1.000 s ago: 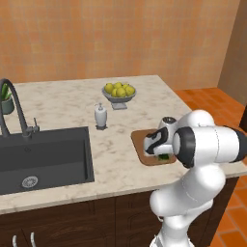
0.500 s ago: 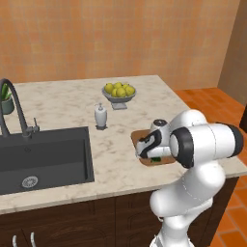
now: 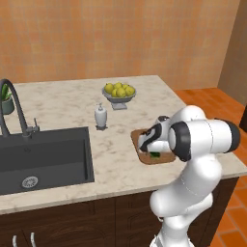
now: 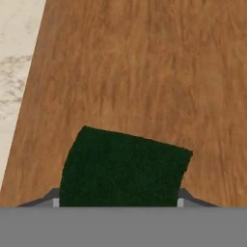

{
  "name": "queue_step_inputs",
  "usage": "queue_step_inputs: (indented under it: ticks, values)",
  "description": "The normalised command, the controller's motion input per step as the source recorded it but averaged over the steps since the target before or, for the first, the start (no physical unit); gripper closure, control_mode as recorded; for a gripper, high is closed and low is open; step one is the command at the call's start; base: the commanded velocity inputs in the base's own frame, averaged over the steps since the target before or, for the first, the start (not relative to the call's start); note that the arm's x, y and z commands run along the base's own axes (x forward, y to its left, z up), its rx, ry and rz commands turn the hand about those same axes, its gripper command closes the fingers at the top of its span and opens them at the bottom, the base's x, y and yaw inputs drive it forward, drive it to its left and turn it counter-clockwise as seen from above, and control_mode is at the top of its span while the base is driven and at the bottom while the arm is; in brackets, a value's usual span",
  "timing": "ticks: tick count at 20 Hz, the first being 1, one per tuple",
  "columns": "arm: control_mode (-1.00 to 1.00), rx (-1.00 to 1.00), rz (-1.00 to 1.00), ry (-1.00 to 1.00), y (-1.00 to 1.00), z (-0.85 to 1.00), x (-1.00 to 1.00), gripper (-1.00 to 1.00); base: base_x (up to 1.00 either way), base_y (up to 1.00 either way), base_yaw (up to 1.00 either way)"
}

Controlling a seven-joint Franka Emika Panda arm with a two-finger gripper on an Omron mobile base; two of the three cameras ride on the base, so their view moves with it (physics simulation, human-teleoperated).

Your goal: Pick up the sponge from the counter and clean the cutting board by briefly scrubbing or pressing down on the cutting board. Once finished, release the sponge.

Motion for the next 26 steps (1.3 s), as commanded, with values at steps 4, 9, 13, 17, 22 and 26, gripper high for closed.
queue_step_inputs:
  ticks: [4,9,13,17,22,26]
  values:
    - [-1.00,0.06,0.00,-0.02,-0.11,0.17,0.62,1.00,0.00,0.00,0.00]
    - [-1.00,0.00,0.00,0.00,0.00,-0.33,0.29,1.00,0.00,0.00,0.00]
    - [-1.00,-0.08,0.00,-0.05,0.01,-0.91,0.00,1.00,0.00,0.00,0.00]
    - [-1.00,0.00,0.00,-0.07,-0.38,-0.04,0.09,1.00,0.00,0.00,0.00]
    - [-1.00,0.00,0.00,0.00,-0.41,-0.01,0.01,1.00,0.00,0.00,0.00]
    - [-1.00,-0.01,0.00,0.00,-0.08,-0.36,0.14,1.00,0.00,0.00,0.00]
